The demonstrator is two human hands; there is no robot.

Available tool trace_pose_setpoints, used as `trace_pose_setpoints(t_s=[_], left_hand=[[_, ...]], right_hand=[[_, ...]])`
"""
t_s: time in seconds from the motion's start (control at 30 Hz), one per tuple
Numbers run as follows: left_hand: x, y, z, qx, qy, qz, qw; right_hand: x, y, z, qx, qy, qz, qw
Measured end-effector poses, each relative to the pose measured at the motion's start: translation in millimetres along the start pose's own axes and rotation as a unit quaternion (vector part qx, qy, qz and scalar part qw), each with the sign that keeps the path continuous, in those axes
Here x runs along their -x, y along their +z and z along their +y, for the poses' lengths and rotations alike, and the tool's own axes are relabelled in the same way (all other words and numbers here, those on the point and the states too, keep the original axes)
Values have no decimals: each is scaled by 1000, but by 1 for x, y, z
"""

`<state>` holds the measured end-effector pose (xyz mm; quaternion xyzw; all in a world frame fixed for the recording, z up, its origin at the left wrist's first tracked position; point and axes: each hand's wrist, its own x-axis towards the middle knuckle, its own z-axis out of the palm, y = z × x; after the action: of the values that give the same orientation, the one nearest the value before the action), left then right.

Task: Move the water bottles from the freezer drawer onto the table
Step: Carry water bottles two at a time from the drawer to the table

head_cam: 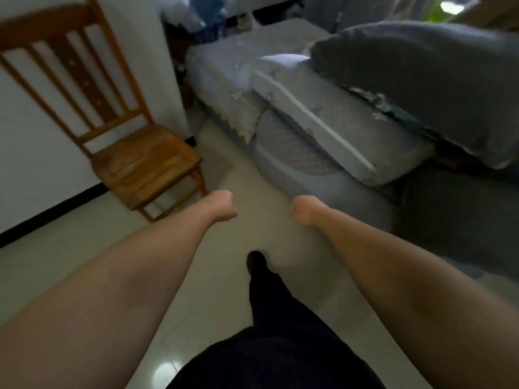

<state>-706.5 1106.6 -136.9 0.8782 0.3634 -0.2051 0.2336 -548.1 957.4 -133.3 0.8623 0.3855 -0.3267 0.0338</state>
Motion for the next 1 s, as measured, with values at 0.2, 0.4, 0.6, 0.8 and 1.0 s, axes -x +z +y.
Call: trace_pose_setpoints(t_s=[0.2,0.4,0.6,0.8,1.0], left_hand=[[-24,-34,-97,73,-105,-1,992],[-43,-97,-171,148,-200,50,967],[-3,-113,-255,224,-355,113,900],[69,-77,-341,282,-483,107,822],[97,-61,-417,336,-520,104,778]], right_hand=[[-93,-27,-115,74,-104,-35,991],[-173,-67,-235,147,-217,-68,963],[-182,-58,-385,245,-388,-101,883],[-168,-8,-500,346,-489,-137,789],[-170,41,-589,381,-521,-146,750]])
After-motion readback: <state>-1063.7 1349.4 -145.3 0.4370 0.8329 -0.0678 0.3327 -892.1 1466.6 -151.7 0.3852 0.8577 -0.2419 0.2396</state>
